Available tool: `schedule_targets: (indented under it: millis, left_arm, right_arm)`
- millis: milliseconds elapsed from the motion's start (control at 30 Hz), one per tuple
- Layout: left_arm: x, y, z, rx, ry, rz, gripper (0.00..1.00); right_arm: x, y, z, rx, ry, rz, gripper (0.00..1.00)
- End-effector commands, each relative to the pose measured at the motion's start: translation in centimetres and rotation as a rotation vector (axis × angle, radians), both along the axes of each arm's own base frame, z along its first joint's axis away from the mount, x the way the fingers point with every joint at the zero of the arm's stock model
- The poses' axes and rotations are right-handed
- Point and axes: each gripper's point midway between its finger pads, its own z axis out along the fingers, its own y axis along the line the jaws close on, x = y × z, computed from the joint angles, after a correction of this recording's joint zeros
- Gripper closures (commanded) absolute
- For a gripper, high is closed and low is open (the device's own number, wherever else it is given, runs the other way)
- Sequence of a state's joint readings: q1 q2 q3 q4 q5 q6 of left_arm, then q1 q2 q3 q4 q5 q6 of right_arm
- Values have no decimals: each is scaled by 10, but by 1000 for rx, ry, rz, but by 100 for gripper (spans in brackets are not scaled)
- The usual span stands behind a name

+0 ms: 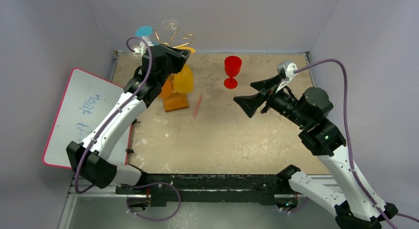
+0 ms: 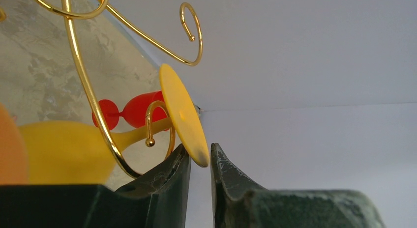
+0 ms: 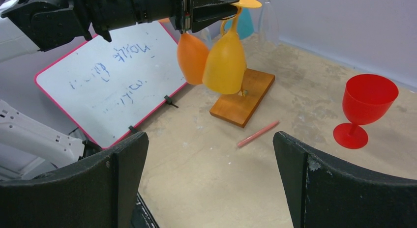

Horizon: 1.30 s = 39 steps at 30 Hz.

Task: Place the wine glass upside down on the wine glass rack

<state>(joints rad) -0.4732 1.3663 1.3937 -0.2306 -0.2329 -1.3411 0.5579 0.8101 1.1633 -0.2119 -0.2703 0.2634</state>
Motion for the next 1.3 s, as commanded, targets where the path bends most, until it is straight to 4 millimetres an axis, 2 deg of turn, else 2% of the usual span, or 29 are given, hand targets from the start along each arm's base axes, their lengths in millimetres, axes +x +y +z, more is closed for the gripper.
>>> schedule_targets:
  millis: [0,433,567,767,867,1033,1267]
  left_arm:
    - [3,-2,35,29,-77,-17,78]
    - [-13,-9,33,75,-49,-103,61]
    - [-18,-11,31,87,-41,-129,58]
    - [-27,-25,34,60,-53,-218,54]
    - [-32,-23,32,74,-41,-226,53]
    - [-41,-16,30,111,-39,-223,49]
    - [-63,-4,39,199,-53,-244,44]
  right_arm:
    - [-1,-5,17,14,-73,-18,0]
    - [-2,-8,25,6,-98,-29,0]
    - [-1,-7,23,12,-94,-25,0]
    - [-2,-4,22,25,-80,-11,0]
    - [-1,-2,19,52,-56,-15,0]
    - [14,-3,10,53,26,-76,0]
    - [40,4,-10,55,124,-137,0]
